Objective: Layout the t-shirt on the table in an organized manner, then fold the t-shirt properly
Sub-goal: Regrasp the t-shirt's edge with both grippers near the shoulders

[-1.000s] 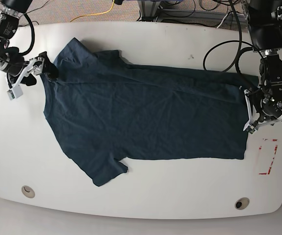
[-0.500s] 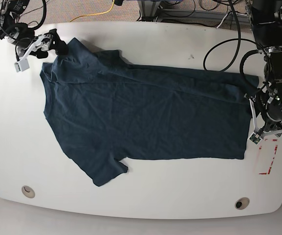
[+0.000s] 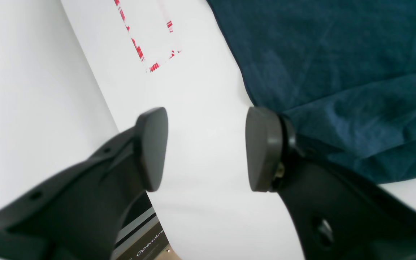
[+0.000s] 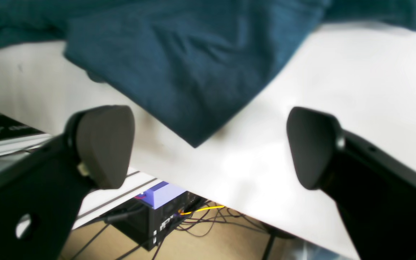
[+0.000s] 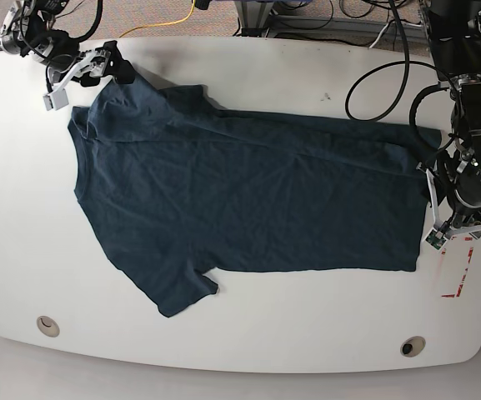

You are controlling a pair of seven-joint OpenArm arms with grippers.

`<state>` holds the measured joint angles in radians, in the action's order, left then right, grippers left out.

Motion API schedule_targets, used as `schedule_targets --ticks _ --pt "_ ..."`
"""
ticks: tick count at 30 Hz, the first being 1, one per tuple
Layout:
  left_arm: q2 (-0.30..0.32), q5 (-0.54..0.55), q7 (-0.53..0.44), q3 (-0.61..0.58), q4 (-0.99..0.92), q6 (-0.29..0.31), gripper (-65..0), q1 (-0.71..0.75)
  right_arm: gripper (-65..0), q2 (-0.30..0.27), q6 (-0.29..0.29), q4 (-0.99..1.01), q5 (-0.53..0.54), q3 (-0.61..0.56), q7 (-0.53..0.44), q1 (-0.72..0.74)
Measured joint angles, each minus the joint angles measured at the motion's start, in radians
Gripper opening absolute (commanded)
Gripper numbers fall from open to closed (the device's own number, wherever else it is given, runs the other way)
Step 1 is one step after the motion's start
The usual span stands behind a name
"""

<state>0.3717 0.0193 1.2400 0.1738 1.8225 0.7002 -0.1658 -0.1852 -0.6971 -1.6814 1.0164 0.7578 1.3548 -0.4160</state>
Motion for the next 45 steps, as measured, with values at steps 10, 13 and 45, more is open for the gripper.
schedule_targets --ticks 10,13,45 --pt "0.0 -0.001 0.0 0.0 0.0 0.0 -33.2 0.002 -0.6 0.017 -0.003 -0.006 0.008 -0.072 -0.016 0.004" --pt "0.0 -0.001 0.0 0.001 0.0 0.0 -33.2 0.011 -10.8 0.027 -0.003 -0.006 0.016 -0.097 -0.019 0.01" --pt "0.0 0.0 0.0 0.001 0.0 0.0 -33.2 0.052 -65.0 0.022 0.001 -0.148 0.216 -0.104 0.018 0.061"
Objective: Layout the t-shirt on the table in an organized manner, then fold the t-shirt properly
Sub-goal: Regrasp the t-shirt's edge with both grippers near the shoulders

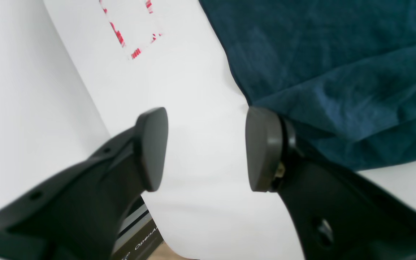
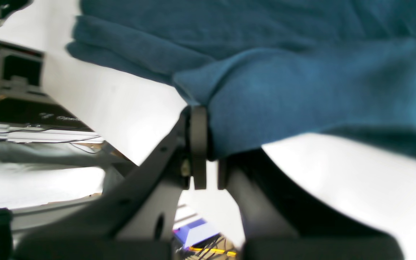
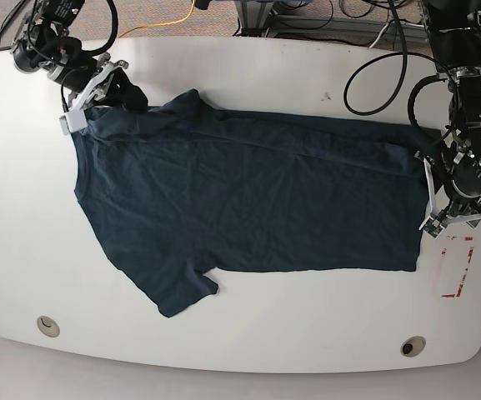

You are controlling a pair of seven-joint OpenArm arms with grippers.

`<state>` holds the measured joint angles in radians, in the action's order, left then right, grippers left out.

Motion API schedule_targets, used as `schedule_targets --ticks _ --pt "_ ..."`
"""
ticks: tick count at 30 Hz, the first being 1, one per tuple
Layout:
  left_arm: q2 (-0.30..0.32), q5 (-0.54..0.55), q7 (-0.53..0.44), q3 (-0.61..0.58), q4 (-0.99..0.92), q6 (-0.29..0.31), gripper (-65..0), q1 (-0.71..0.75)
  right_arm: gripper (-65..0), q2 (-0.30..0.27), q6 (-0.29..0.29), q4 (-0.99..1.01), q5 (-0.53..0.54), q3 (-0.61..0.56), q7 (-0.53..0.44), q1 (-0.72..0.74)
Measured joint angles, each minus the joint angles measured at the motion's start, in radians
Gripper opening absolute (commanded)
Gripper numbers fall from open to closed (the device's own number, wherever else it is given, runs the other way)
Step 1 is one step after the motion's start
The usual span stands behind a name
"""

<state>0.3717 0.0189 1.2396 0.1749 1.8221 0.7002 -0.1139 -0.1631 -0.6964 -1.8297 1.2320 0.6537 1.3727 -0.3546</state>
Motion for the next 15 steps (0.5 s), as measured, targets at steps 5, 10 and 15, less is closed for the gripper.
schedule_targets --ticks 5,10,15 --pt "0.0 0.0 0.0 0.0 0.0 0.0 -33.2 0.0 -65.0 -0.013 0.0 0.005 0.006 0.001 -0.005 0.085" --pt "0.0 -0.003 0.0 0.0 -0.001 0.0 -33.2 0.002 -65.0 -0.012 0.0 0.068 0.008 -0.018 -0.008 0.172" --pt "0.0 0.0 0.0 0.0 -0.001 0.0 -33.2 0.0 -64.7 -0.029 0.0 0.18 0.0 -0.045 -0.002 0.249"
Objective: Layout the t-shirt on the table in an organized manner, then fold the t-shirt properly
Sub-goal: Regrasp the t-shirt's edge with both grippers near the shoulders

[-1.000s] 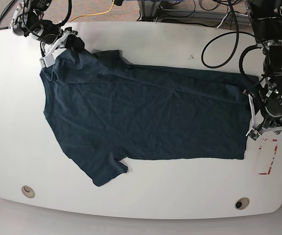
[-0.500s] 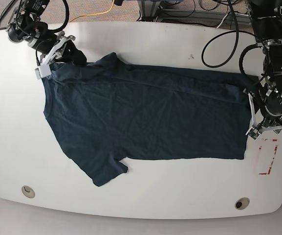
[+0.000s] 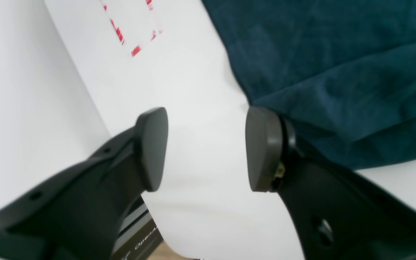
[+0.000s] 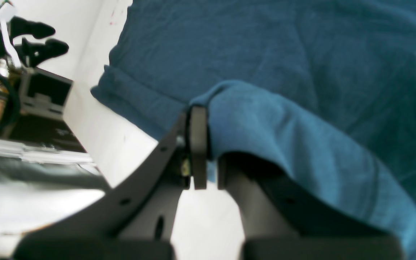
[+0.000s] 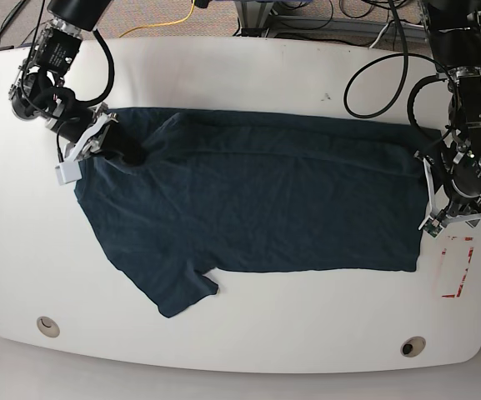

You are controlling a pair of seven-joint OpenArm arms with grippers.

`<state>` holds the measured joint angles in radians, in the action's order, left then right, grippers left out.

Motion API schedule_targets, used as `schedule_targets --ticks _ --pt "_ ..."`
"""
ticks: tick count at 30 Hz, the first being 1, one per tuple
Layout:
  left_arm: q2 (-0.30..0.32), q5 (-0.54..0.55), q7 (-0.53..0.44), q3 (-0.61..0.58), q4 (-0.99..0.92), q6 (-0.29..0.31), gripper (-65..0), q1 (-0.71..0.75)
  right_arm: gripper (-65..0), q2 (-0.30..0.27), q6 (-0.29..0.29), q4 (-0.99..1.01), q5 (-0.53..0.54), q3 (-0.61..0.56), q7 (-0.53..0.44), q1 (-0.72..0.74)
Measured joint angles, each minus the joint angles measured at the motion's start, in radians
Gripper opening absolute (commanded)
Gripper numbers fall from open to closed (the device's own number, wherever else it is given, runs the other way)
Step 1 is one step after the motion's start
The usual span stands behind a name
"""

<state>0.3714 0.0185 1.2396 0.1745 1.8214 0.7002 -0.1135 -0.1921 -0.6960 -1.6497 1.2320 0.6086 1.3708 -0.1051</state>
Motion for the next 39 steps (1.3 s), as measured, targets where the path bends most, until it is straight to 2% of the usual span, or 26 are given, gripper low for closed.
schedule_targets --ticks 2,5,10,13,15,22,29,34,39 --pt "0.001 -0.001 0.0 0.0 0.0 0.0 -33.2 0.002 -62.9 -0.01 0.0 0.041 0.005 0.005 -0.003 0.025" --pt "0.004 -0.003 0.0 0.0 0.0 0.0 -33.2 0.014 -53.6 -0.018 0.0 0.1 0.004 0.006 -0.006 0.056" --pt "0.015 0.0 0.0 -0.002 0.0 0.0 -33.2 0.03 -27.3 -0.029 0.0 0.161 0.0 0.003 0.0 0.094" --pt "0.018 -0.003 0.0 -0.002 0.0 0.0 -33.2 0.03 -9.2 -0.059 0.0 0.175 0.0 0.0 0.0 0.113" --pt "0.02 -0.003 0.0 -0.002 0.0 0.0 -33.2 0.033 0.0 -0.086 0.0 0.182 0.004 0.001 -0.005 0.127" --pt "0.016 0.001 0.0 -0.004 0.0 0.0 -33.2 0.042 0.0 -0.192 0.0 0.185 0.007 0.003 -0.008 0.116" --pt "0.017 0.001 -0.017 -0.004 0.035 0.0 -33.2 0.042 0.0 -0.306 -0.001 0.183 -0.008 0.006 -0.015 -0.006" --pt "0.02 0.0 -0.171 -0.003 0.069 0.0 -33.2 0.082 -1.1 -0.358 0.0 0.133 -0.137 0.007 -0.088 -0.092" --pt "0.014 -0.003 -0.319 -0.003 0.065 0.005 -33.2 0.172 -1.4 -0.363 -0.001 0.033 -0.304 0.005 -0.181 -0.143"
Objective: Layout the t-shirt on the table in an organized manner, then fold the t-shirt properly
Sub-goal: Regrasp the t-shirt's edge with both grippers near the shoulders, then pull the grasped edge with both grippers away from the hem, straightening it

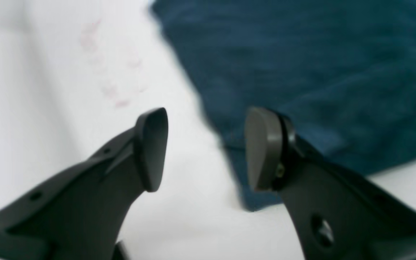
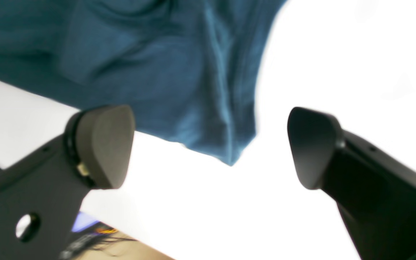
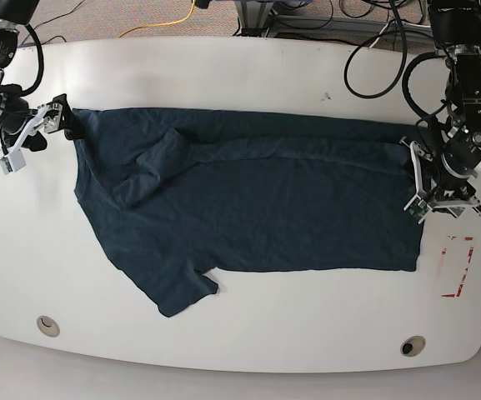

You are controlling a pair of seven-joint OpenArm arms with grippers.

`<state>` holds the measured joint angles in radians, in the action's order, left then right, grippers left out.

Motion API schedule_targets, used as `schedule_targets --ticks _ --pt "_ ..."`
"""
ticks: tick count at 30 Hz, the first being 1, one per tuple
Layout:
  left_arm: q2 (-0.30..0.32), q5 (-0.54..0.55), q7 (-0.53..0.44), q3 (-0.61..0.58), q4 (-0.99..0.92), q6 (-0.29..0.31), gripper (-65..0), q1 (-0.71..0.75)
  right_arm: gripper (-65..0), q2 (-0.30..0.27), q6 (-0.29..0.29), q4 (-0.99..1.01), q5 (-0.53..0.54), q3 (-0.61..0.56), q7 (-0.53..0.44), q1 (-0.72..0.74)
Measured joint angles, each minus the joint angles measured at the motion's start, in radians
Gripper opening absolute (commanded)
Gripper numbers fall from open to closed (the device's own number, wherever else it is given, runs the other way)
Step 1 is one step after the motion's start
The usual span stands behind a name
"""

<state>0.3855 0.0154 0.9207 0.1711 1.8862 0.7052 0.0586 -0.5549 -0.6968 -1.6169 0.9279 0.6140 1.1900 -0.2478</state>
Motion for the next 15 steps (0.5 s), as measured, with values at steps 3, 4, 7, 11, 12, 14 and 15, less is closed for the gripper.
schedule_targets --ticks 3,4,7,11,12,14,15 --pt "-0.001 -0.003 -0.06 0.0 -0.002 0.0 -34.9 0.035 -1.4 0.023 0.0 -0.031 -0.119 0.0 -0.041 -0.004" --pt "-0.008 -0.005 -0.081 0.001 -0.003 0.0 -36.0 0.041 -1.4 0.036 0.001 -0.033 -0.16 0.0 -0.063 -0.004" --pt "-0.044 -0.008 -0.126 0.014 -0.004 0.0 -40.1 0.044 -1.4 0.076 0.001 -0.031 -0.274 -0.002 -0.098 -0.005" --pt "-0.098 0.003 -0.151 0.067 -0.004 0.002 -41.9 0.052 -1.4 0.14 0.0 -0.031 -0.443 -0.005 -0.158 -0.005" --pt "-0.108 0.0 -0.15 0.08 -0.004 0.002 -41.9 0.055 -1.4 0.153 0.001 -0.031 -0.478 -0.005 -0.167 -0.001" --pt "-0.124 -0.013 -0.138 0.106 -0.004 -0.001 -41.9 0.058 -1.4 0.187 0.0 -0.029 -0.558 -0.005 -0.169 0.014" --pt "-0.129 -0.016 -0.133 0.111 -0.005 -0.001 -41.9 0.06 -1.4 0.201 0.001 -0.026 -0.589 -0.005 -0.17 0.02"
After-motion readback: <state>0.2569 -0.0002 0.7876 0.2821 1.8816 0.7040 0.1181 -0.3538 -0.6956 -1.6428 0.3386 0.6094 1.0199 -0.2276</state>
